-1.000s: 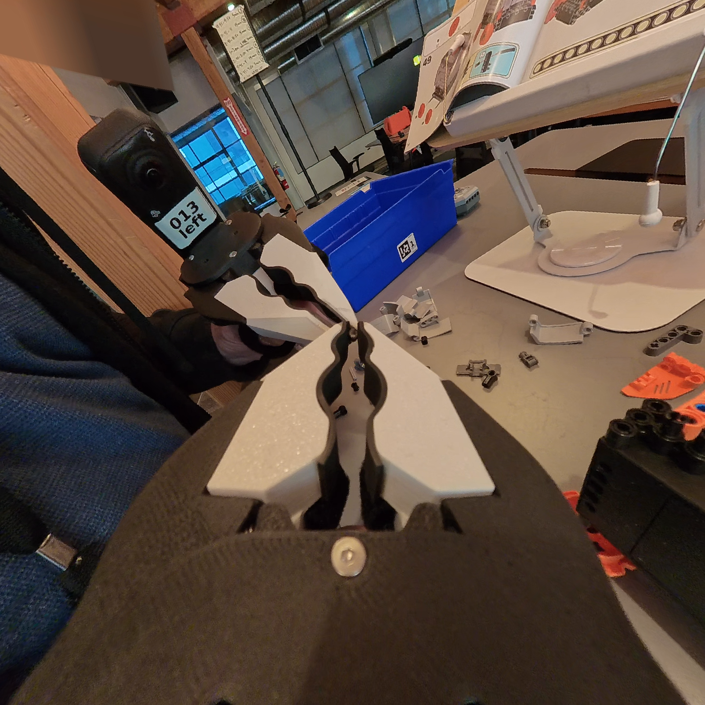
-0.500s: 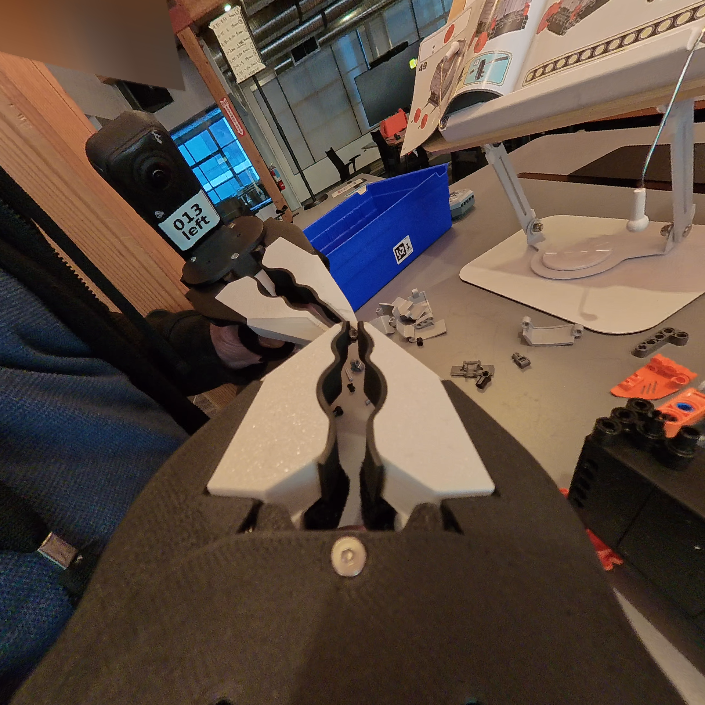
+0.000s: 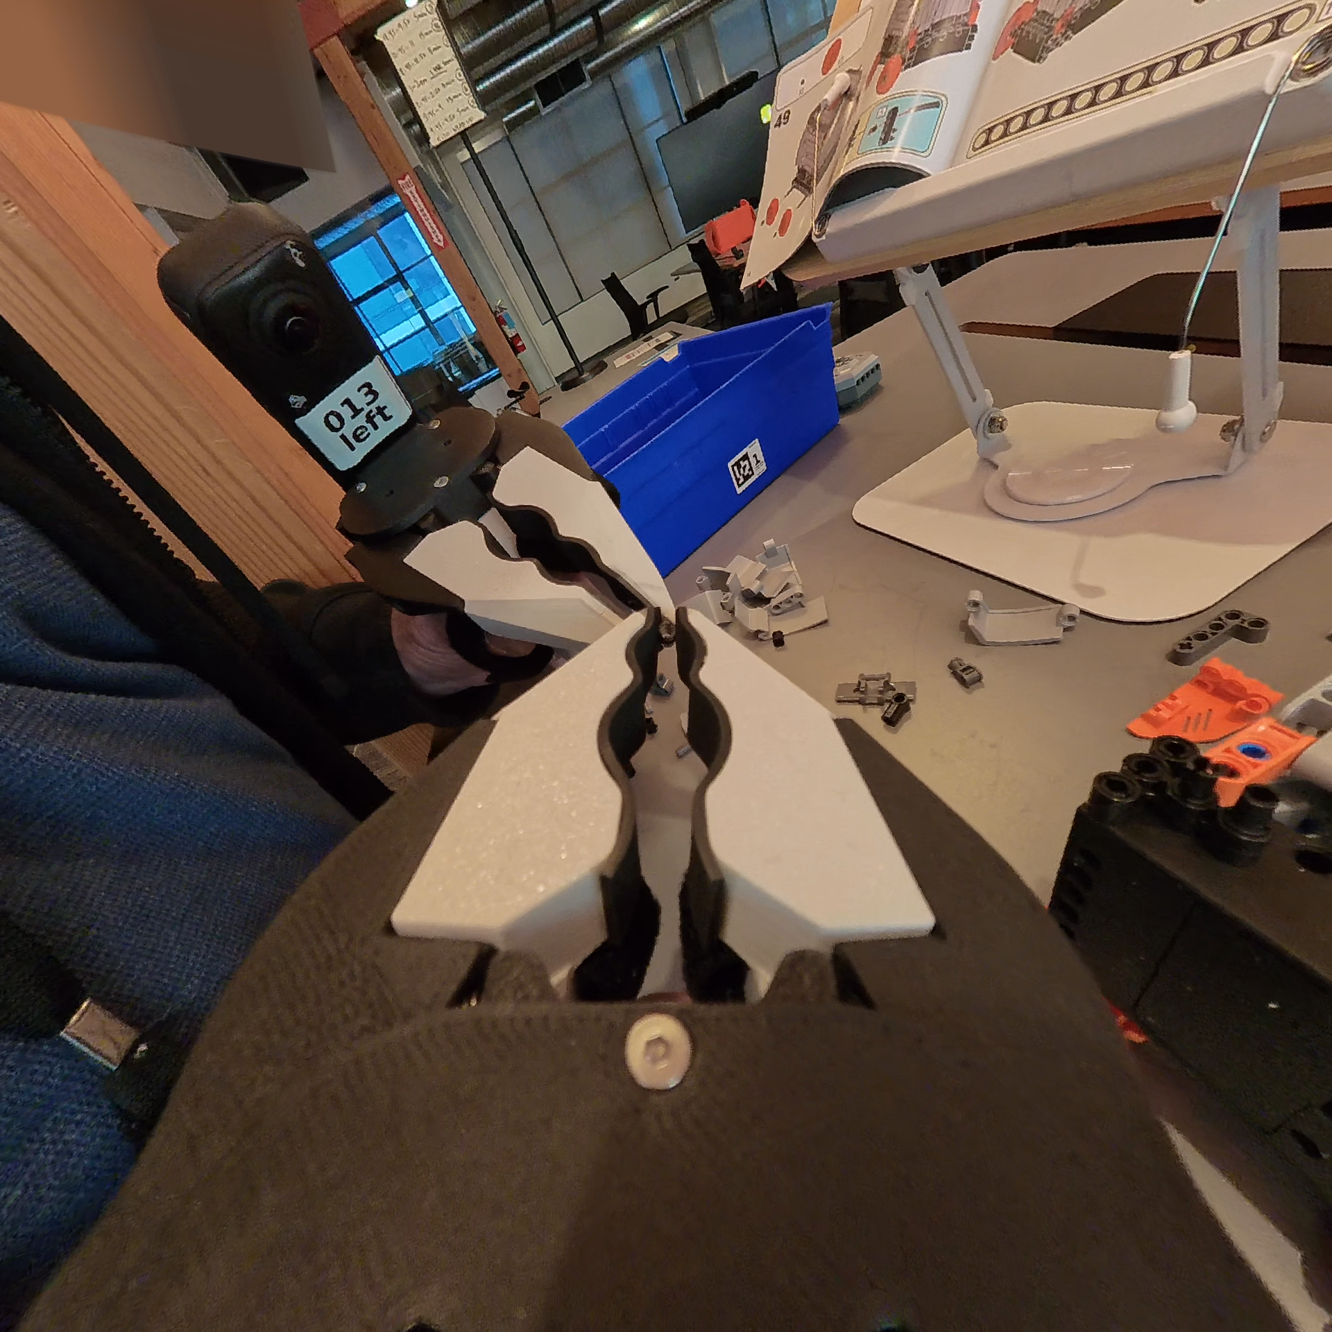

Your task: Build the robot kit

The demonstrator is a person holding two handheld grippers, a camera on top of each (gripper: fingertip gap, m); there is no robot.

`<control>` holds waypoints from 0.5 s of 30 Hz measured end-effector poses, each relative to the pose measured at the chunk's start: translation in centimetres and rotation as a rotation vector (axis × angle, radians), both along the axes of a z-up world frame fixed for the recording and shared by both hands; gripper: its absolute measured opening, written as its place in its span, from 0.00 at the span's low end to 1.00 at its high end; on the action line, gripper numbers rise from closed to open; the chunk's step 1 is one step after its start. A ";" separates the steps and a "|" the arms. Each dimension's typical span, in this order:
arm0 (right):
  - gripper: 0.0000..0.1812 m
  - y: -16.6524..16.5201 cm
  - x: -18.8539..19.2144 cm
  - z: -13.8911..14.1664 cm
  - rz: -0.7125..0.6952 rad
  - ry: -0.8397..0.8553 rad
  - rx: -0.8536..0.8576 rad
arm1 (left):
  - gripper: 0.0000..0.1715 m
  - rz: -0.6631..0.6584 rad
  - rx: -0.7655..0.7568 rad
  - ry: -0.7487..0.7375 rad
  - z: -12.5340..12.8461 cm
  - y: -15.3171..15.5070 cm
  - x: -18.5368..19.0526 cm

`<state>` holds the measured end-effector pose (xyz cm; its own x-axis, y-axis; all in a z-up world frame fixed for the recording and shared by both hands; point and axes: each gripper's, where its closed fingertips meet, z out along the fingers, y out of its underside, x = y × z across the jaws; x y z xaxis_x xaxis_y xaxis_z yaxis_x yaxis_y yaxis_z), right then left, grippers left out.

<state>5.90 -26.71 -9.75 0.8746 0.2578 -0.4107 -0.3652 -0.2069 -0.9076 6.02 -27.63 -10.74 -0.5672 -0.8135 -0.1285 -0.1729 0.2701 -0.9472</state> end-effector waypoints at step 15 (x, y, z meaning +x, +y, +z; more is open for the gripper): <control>0.01 -0.8 0.6 -0.6 -0.023 -0.031 -0.029 | 0.02 0.001 -0.011 0.011 -0.3 0.2 0.0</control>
